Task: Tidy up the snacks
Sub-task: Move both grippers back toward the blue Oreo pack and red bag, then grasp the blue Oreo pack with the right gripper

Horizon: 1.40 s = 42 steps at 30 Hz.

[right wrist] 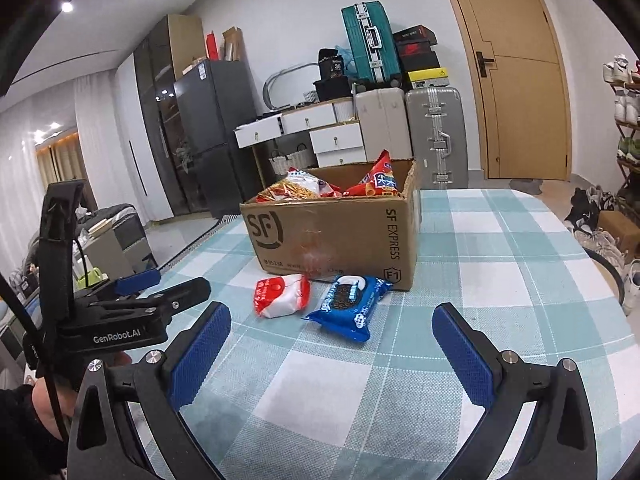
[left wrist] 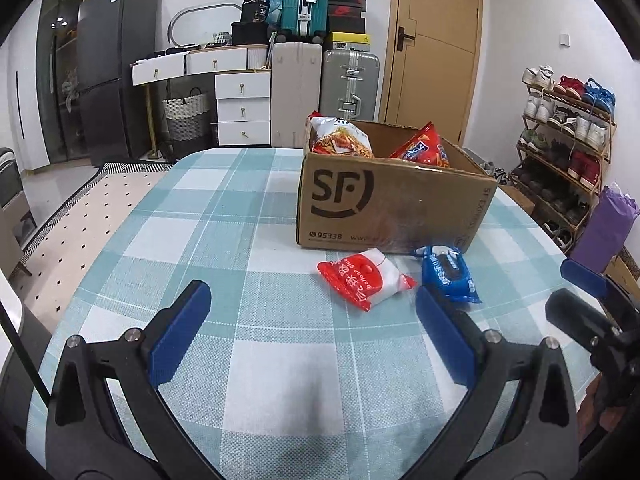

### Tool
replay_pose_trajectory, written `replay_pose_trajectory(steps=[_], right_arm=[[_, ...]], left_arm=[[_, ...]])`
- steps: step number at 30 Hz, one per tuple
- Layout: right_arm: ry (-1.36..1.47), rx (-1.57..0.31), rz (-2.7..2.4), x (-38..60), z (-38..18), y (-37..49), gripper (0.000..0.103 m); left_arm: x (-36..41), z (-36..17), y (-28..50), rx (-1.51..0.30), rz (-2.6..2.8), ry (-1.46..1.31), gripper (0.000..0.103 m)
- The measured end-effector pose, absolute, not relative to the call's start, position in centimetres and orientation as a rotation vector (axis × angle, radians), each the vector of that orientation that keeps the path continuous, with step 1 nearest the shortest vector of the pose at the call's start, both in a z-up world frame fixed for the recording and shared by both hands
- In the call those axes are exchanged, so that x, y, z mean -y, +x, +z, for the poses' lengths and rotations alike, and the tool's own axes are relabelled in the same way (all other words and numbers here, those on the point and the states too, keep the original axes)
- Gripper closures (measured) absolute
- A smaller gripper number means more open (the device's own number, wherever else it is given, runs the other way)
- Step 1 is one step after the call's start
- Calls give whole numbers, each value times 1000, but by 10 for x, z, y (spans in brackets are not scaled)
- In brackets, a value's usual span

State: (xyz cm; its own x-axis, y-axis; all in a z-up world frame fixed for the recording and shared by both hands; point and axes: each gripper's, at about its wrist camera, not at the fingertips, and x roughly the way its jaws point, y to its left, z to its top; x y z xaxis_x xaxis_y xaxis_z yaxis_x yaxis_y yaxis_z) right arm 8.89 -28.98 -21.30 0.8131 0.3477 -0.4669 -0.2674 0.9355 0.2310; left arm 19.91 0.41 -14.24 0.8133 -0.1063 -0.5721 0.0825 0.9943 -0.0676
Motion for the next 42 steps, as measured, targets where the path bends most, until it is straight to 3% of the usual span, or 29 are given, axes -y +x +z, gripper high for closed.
replay_pose_trajectory(steps=[13, 26, 30, 34, 35, 36, 42], right_arm=[[130, -643, 298, 282, -223, 107, 0], [94, -853, 279, 258, -253, 195, 2], [90, -904, 247, 258, -260, 210, 24], [108, -917, 252, 260, -264, 215, 33], [104, -913, 250, 260, -263, 215, 41], [101, -912, 263, 258, -263, 215, 57], [129, -904, 303, 259, -263, 213, 60]], left_arm=[[-14, -159, 218, -697, -94, -95, 1], [-19, -163, 219, -707, -89, -120, 1], [-18, -163, 219, -702, -93, -118, 1], [-16, -162, 218, -698, -99, -108, 1], [-15, -162, 217, -698, -100, -106, 1], [-15, -162, 218, -699, -99, -105, 1], [-18, -163, 218, -707, -88, -118, 1]])
